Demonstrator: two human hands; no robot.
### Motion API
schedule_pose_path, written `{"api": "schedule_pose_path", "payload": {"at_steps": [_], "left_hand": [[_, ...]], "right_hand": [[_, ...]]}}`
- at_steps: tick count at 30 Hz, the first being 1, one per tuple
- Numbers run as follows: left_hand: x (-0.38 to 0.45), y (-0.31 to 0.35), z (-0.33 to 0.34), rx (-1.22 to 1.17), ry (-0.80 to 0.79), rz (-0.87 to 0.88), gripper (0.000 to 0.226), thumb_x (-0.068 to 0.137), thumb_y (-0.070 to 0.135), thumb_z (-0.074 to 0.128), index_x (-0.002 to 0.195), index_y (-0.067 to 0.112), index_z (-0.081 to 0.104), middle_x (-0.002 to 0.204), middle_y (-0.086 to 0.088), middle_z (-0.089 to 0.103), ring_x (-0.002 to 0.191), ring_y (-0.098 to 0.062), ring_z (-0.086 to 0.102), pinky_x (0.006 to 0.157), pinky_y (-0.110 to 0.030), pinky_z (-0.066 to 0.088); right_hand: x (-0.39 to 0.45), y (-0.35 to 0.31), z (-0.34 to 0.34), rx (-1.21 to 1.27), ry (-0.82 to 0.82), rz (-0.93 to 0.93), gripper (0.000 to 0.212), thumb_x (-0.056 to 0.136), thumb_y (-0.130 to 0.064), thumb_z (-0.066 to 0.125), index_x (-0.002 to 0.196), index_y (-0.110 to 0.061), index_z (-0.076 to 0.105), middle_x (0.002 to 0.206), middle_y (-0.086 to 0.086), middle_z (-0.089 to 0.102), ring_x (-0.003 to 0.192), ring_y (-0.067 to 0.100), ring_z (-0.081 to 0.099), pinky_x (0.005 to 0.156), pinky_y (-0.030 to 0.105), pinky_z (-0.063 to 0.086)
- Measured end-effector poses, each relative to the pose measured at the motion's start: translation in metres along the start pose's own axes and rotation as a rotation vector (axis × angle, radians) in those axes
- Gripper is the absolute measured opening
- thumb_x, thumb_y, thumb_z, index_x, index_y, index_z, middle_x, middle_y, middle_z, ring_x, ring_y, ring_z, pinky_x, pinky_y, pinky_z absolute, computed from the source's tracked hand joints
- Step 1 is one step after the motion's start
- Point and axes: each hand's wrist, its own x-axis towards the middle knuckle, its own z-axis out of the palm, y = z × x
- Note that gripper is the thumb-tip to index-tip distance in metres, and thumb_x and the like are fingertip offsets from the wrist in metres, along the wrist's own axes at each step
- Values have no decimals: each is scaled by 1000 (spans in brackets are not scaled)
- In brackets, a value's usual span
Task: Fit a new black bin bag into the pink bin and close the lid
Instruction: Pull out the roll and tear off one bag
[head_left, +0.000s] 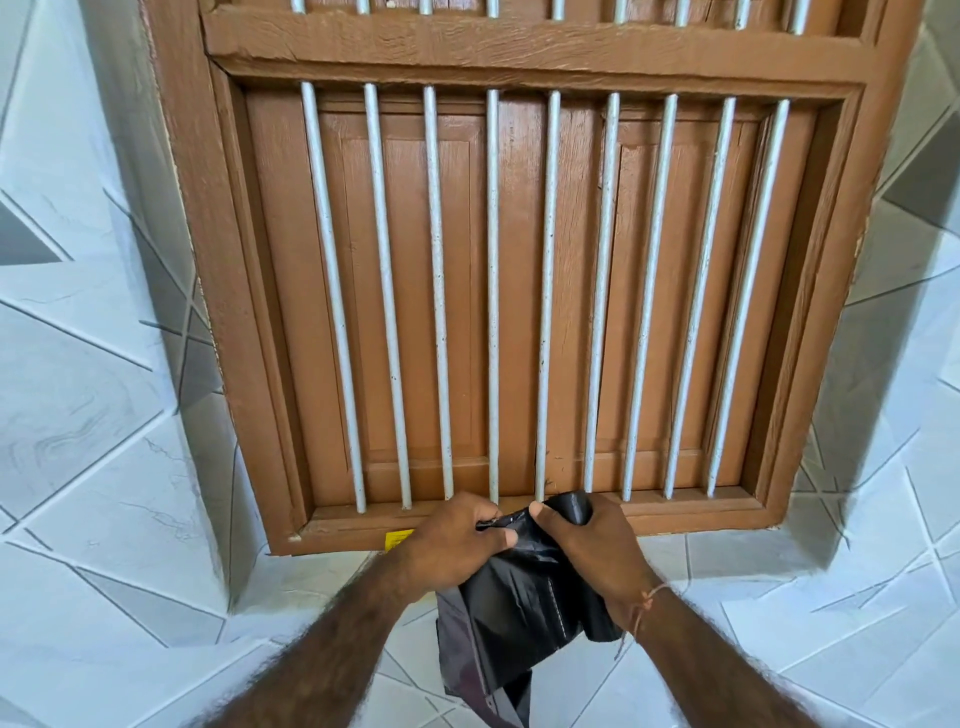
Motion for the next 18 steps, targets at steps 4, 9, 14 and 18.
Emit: {"api": "schedule_pose_path", "payload": {"at_steps": [4, 9, 14, 18], "left_hand": [[3, -2, 8, 36, 69, 28, 33, 83, 35, 61, 82, 3, 66, 70, -2, 57, 66, -13, 50, 65, -31, 40], [2, -3, 15, 21, 167, 50, 30, 86, 33, 59, 74, 7, 65, 63, 2, 52, 61, -12, 47, 63, -32, 42], [-2, -6, 25, 64, 290, 104, 28, 88, 30, 59, 67, 11, 60, 56, 7, 50, 56, -11, 44, 62, -39, 46], [-12, 0, 30, 80, 395, 133, 41, 91, 22, 60, 52, 27, 50, 47, 13, 44, 52, -4, 41, 56, -26, 35]], "right_hand": [[0, -1, 6, -51, 138, -21, 27, 69, -43, 82, 73, -21, 66, 72, -5, 70, 72, 15, 68, 69, 33, 57], [2, 2, 8, -60, 166, -41, 31, 67, -42, 84, 83, -20, 68, 76, -4, 71, 73, 16, 68, 67, 29, 57], [7, 6, 14, -30, 187, -21, 32, 65, -41, 85, 83, -21, 67, 76, -3, 71, 72, 16, 68, 71, 32, 59], [22, 12, 4, 171, 307, 199, 38, 61, -38, 86, 86, -15, 68, 80, 8, 73, 73, 28, 69, 76, 45, 61]]}}
